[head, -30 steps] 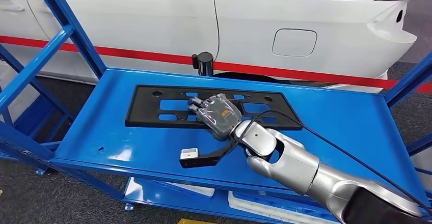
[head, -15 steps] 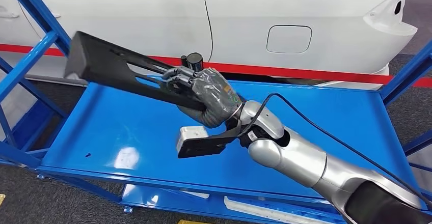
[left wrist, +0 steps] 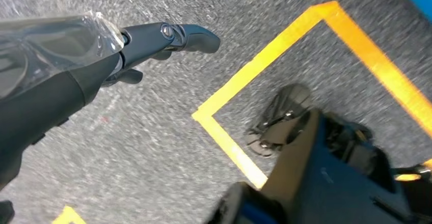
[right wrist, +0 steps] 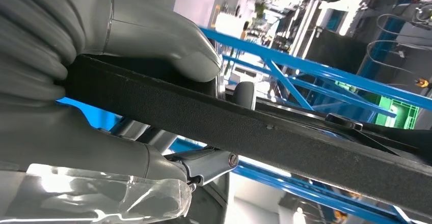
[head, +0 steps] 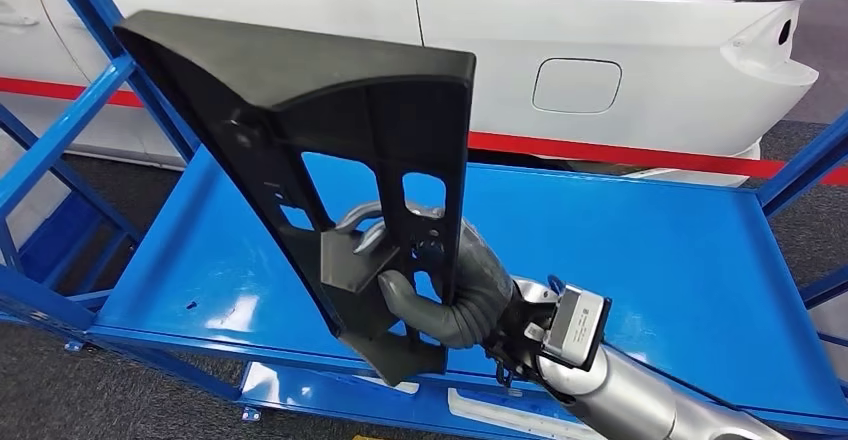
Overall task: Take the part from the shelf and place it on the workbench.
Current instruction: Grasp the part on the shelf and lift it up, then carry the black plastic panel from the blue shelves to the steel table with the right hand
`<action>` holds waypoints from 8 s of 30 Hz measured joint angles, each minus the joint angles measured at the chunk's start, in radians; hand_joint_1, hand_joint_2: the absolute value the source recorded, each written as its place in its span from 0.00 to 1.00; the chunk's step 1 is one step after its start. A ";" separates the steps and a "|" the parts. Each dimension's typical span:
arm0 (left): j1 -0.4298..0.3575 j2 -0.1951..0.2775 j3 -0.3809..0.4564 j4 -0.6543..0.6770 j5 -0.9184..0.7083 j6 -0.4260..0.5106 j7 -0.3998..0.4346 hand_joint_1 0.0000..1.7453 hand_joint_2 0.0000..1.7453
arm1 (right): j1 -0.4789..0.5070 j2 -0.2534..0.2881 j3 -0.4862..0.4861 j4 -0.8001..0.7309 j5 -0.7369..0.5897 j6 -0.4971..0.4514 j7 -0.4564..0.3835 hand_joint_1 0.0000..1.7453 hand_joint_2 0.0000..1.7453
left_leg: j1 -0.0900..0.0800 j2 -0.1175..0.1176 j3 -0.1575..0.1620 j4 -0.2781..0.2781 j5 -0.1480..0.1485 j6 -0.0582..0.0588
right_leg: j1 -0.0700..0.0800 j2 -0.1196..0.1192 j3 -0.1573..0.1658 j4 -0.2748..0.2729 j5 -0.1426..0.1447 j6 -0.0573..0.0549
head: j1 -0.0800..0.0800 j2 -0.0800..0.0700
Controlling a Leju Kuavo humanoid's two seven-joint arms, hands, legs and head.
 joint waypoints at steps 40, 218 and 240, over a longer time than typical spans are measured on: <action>0.007 -0.036 0.104 0.000 0.038 0.096 0.005 0.00 1.00 | 0.172 -0.026 -0.059 -0.060 -0.036 -0.096 0.037 1.00 1.00 | -0.014 0.030 -0.065 0.083 -0.029 -0.029 | 0.009 -0.023 0.185 -0.272 0.071 -0.043 | 0.000 0.000; 0.037 0.046 0.134 0.002 0.059 0.079 0.090 0.00 1.00 | 0.107 0.095 -0.029 0.065 -0.124 -0.052 -0.103 1.00 1.00 | 0.002 0.094 0.029 0.005 -0.023 -0.004 | 0.014 -0.082 0.154 -0.267 0.106 0.002 | 0.016 0.000; 0.037 0.052 0.134 0.002 0.058 0.087 0.091 0.00 1.00 | 0.112 0.111 -0.022 0.081 -0.123 -0.042 -0.118 1.00 1.00 | 0.018 -0.002 0.019 0.023 -0.030 0.002 | 0.010 0.024 0.029 -0.111 0.056 0.010 | 0.022 0.000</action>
